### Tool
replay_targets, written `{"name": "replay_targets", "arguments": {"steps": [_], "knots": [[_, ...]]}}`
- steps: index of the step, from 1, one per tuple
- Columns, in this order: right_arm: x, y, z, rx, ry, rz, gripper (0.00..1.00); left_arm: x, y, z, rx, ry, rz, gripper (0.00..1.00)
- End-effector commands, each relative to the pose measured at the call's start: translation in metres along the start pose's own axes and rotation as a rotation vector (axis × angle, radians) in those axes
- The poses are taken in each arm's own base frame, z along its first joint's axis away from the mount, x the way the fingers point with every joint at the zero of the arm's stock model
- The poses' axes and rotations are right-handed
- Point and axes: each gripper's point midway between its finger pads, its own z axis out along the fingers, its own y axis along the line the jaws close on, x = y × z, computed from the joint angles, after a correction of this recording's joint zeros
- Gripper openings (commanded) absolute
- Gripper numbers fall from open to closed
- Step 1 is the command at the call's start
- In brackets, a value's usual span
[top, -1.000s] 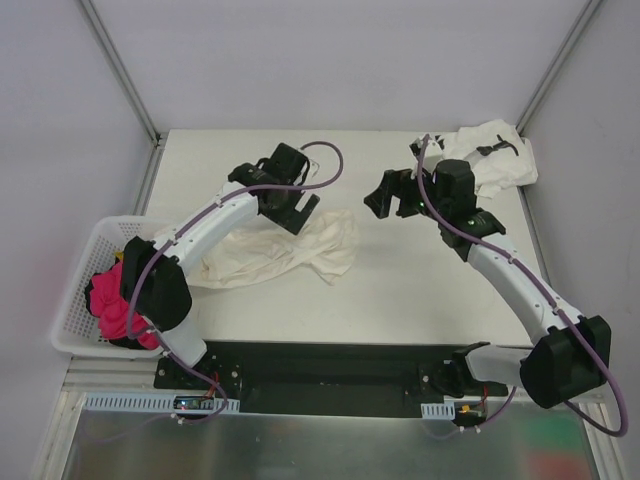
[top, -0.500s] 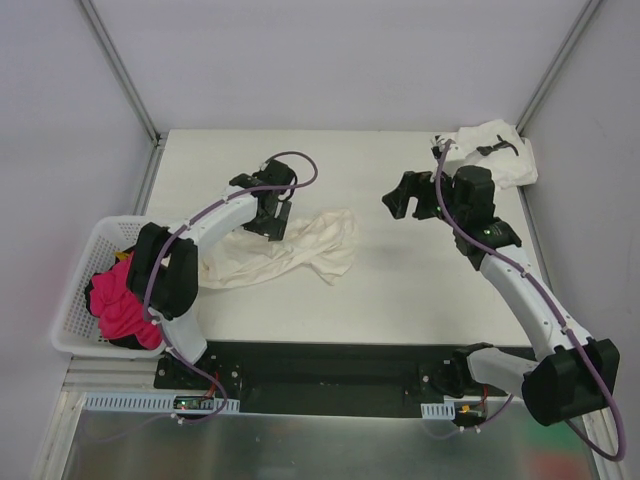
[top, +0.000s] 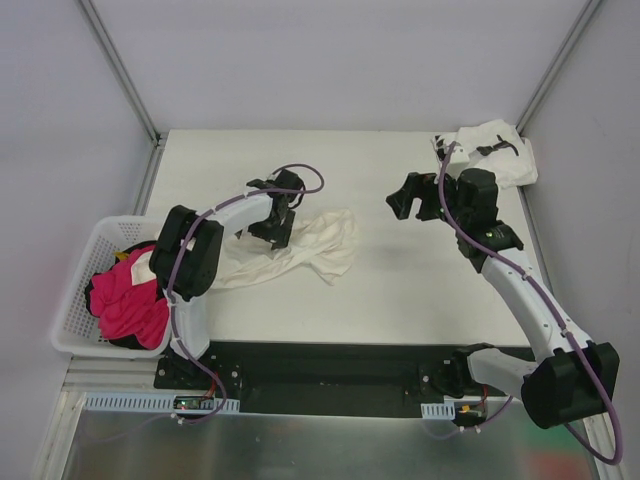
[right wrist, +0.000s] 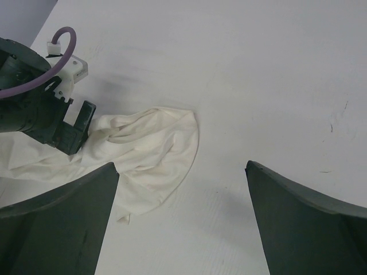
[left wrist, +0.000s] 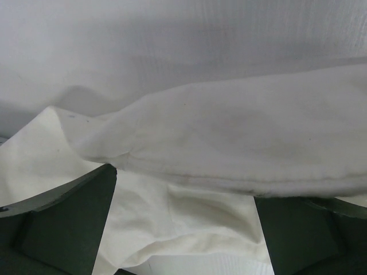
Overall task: Fold and stack the t-shirts
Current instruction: Move the tshirt to the center of the board
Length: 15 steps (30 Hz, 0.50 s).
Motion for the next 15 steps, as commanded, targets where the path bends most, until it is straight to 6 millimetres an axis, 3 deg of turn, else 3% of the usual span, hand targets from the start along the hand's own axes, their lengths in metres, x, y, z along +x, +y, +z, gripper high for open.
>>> {"name": "replay_targets", "arguments": {"steps": [1, 8, 15], "knots": [[-0.018, 0.001, -0.004, -0.005, -0.074, -0.022, 0.96, -0.019, -0.002, 0.004, -0.004, -0.028, -0.03, 0.99], [-0.014, -0.001, -0.003, -0.002, -0.065, -0.016, 0.97, -0.037, -0.003, 0.002, -0.009, -0.059, -0.01, 0.93], [-0.017, -0.003, 0.001, 0.0, -0.078, -0.016, 0.97, -0.055, -0.002, -0.002, -0.017, -0.094, 0.011, 0.95]]}}
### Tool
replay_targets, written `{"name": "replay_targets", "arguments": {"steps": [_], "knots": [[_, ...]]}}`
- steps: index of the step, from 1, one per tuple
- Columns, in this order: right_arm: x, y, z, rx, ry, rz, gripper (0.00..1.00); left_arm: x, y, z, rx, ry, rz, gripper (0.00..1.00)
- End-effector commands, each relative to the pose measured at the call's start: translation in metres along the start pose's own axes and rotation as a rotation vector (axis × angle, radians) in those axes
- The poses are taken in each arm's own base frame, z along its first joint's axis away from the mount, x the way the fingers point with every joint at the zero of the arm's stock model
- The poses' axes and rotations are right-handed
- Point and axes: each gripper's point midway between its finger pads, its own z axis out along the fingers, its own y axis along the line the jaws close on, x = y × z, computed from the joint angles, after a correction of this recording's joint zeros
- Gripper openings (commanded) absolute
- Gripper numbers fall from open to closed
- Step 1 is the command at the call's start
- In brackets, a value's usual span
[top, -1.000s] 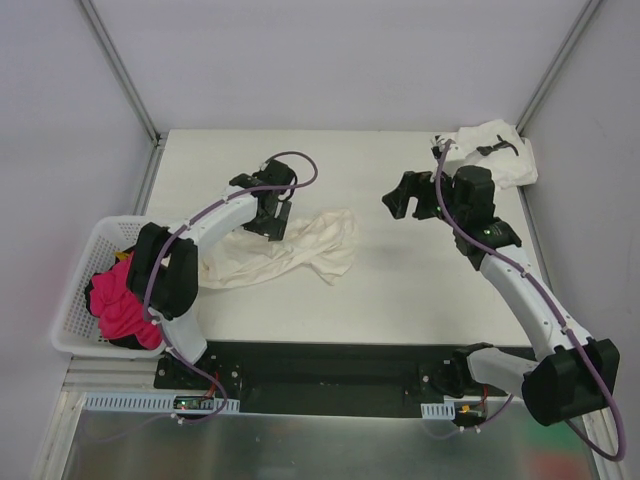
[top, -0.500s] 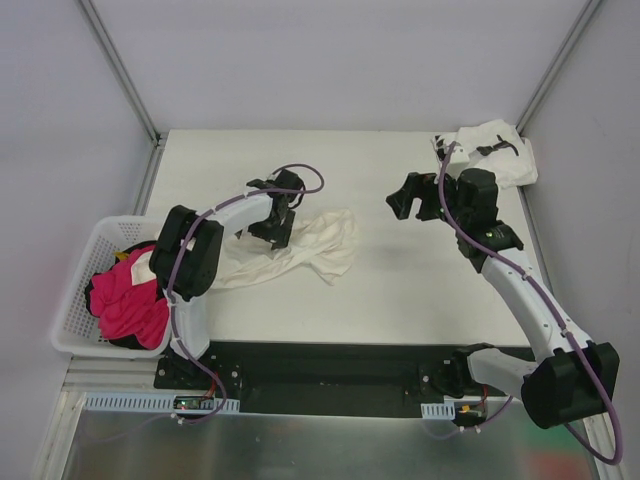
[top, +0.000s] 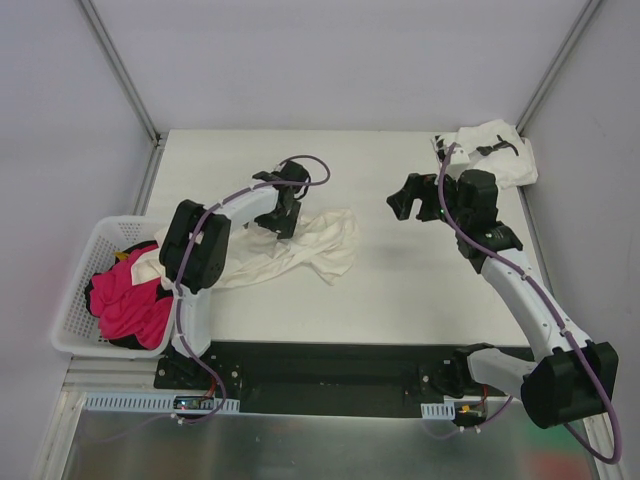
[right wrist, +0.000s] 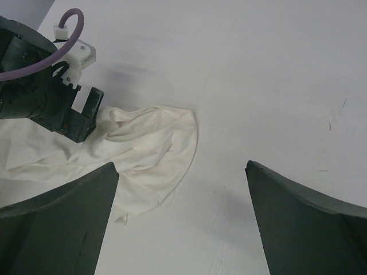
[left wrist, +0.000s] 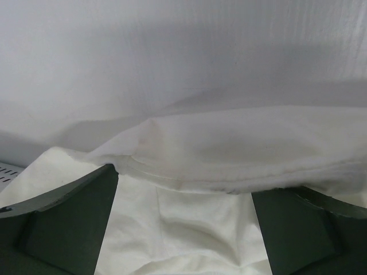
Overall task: Fold and stack the t-shirts
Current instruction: Move the tshirt to the center of the board
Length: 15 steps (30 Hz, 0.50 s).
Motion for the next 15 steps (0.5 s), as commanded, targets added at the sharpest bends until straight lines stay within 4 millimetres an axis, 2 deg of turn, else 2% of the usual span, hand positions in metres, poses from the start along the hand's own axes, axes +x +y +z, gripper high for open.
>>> {"name": "replay_targets", "arguments": {"steps": [1, 5, 6, 8, 9, 12, 13, 15], "knots": [[-0.019, 0.001, 0.002, -0.011, -0.072, -0.016, 0.97, -0.027, 0.008, -0.004, -0.031, -0.058, 0.009, 0.95], [-0.018, 0.0, 0.003, -0.011, -0.07, -0.016, 0.97, -0.043, 0.007, -0.007, -0.032, -0.088, 0.025, 0.89], [-0.018, 0.0, 0.004, -0.011, -0.07, -0.015, 0.97, -0.045, 0.006, -0.006, -0.025, -0.09, 0.027, 0.82], [-0.018, -0.001, 0.004, -0.004, -0.07, -0.015, 0.97, -0.044, 0.003, -0.001, -0.02, -0.078, 0.034, 0.74], [-0.018, -0.002, 0.004, 0.0, -0.07, -0.016, 0.97, -0.042, 0.001, 0.0, -0.016, -0.071, 0.037, 0.61], [-0.018, -0.005, 0.004, 0.009, -0.072, -0.016, 0.97, -0.039, -0.001, 0.006, -0.017, -0.058, 0.034, 0.34], [-0.017, -0.006, 0.005, 0.011, -0.07, -0.015, 0.98, -0.037, -0.001, 0.007, -0.018, -0.054, 0.033, 0.22], [-0.016, -0.007, 0.006, 0.013, -0.068, -0.014, 0.98, -0.035, -0.002, 0.009, -0.018, -0.045, 0.037, 0.13]]}}
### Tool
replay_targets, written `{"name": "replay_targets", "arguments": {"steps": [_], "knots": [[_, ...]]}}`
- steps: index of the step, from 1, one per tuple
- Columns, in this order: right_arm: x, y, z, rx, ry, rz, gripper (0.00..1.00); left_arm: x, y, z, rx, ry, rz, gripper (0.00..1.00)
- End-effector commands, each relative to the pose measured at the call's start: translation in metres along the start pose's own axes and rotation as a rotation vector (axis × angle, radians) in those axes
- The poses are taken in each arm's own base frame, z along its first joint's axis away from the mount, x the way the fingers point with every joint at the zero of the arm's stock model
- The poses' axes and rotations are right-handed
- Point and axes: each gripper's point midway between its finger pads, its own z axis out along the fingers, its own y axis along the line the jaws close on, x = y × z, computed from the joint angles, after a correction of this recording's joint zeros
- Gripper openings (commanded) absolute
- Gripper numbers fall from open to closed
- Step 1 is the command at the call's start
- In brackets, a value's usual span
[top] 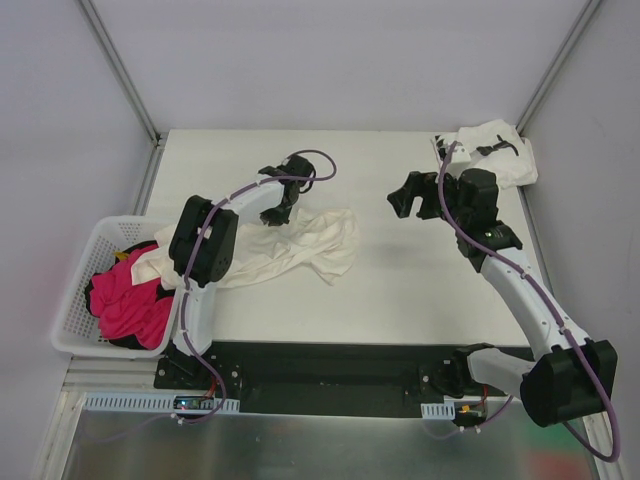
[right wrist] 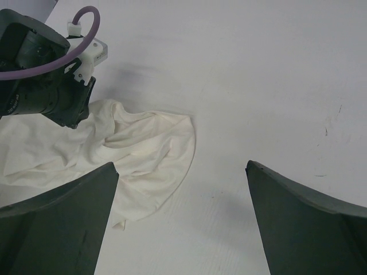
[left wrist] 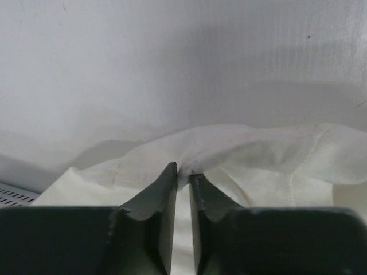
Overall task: Fold and stack the t-shirts
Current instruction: Move the tshirt to the center of the board
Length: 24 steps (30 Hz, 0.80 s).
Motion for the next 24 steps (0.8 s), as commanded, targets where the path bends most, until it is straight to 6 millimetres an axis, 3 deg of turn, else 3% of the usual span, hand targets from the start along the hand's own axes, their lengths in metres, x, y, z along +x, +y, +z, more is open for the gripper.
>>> {"name": "replay_targets", "arguments": {"steps": [1, 3, 13, 19, 24], "knots": [[-0.011, -0.006, 0.003, 0.015, -0.048, -0.011, 0.98, 0.0, 0.003, 0.003, -0.012, 0.013, -0.002, 0.06], [-0.011, -0.007, 0.005, 0.017, -0.046, -0.006, 0.98, 0.001, 0.003, 0.005, -0.014, 0.015, -0.004, 0.0], [-0.009, -0.014, 0.006, 0.045, -0.046, 0.005, 0.98, -0.018, 0.009, -0.008, -0.02, -0.047, -0.032, 0.0], [-0.011, -0.02, 0.0, 0.076, -0.065, 0.011, 0.98, -0.016, 0.004, -0.004, -0.01, -0.046, -0.058, 0.0], [-0.012, -0.02, 0.001, 0.074, -0.067, 0.021, 0.98, -0.043, -0.001, -0.024, 0.021, -0.123, -0.073, 0.0]]}}
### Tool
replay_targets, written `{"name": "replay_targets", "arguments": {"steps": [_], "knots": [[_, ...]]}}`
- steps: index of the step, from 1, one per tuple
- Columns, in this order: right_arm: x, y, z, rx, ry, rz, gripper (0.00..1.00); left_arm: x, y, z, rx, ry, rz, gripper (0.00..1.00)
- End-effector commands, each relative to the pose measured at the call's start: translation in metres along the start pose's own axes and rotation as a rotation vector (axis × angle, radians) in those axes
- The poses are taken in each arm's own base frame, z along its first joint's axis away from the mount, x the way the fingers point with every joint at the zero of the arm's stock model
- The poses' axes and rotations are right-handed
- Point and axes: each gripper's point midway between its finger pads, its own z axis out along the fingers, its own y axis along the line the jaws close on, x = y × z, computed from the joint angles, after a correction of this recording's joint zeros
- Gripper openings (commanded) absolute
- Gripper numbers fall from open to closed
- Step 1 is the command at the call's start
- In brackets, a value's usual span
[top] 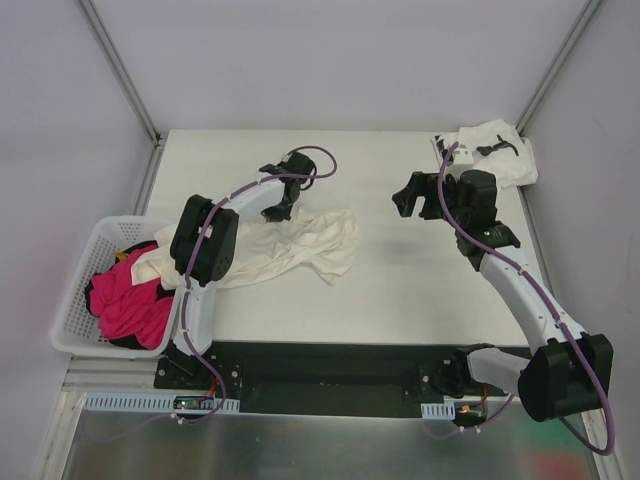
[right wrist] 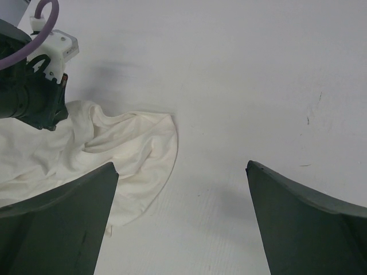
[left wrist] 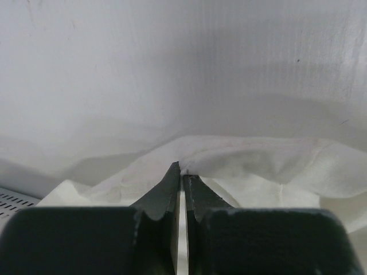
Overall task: Fold and stack the t-shirts
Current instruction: Move the tshirt to the center of the board
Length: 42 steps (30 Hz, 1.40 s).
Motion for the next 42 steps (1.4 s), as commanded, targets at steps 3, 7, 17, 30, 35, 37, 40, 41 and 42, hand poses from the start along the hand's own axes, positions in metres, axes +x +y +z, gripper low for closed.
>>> {"name": "replay_targets", "arguments": {"steps": [3, 7, 17, 30, 35, 37, 40, 41, 42], "knots": [[-0.019, 0.002, -0.007, 0.001, -0.075, 0.004, 0.98, -0.063, 0.0, -0.046, 0.034, -0.179, -0.06, 0.0], [-0.02, 0.001, -0.009, 0.007, -0.083, 0.006, 0.98, -0.103, -0.007, -0.085, 0.069, -0.297, -0.049, 0.0], [-0.02, -0.003, -0.009, 0.029, -0.081, 0.015, 0.98, -0.184, -0.062, -0.246, 0.185, -0.683, 0.116, 0.0], [-0.02, 0.002, -0.01, 0.007, -0.079, 0.045, 0.98, -0.176, -0.073, -0.402, 0.367, -1.024, 0.223, 0.0], [-0.019, 0.004, -0.007, -0.007, -0.075, 0.052, 0.98, -0.181, -0.065, -0.435, 0.399, -1.109, 0.214, 0.0], [-0.018, 0.004, -0.005, -0.01, -0.068, 0.062, 0.98, -0.18, -0.055, -0.464, 0.418, -1.177, 0.197, 0.0], [-0.015, 0.005, -0.002, -0.022, -0.057, 0.07, 0.98, -0.178, -0.032, -0.5, 0.394, -1.274, 0.17, 0.0], [-0.012, 0.005, 0.001, -0.025, -0.048, 0.073, 0.98, -0.176, -0.025, -0.508, 0.379, -1.298, 0.173, 0.0], [-0.012, 0.006, 0.002, -0.031, -0.044, 0.074, 0.98, -0.176, -0.015, -0.517, 0.36, -1.321, 0.151, 0.0]]}}
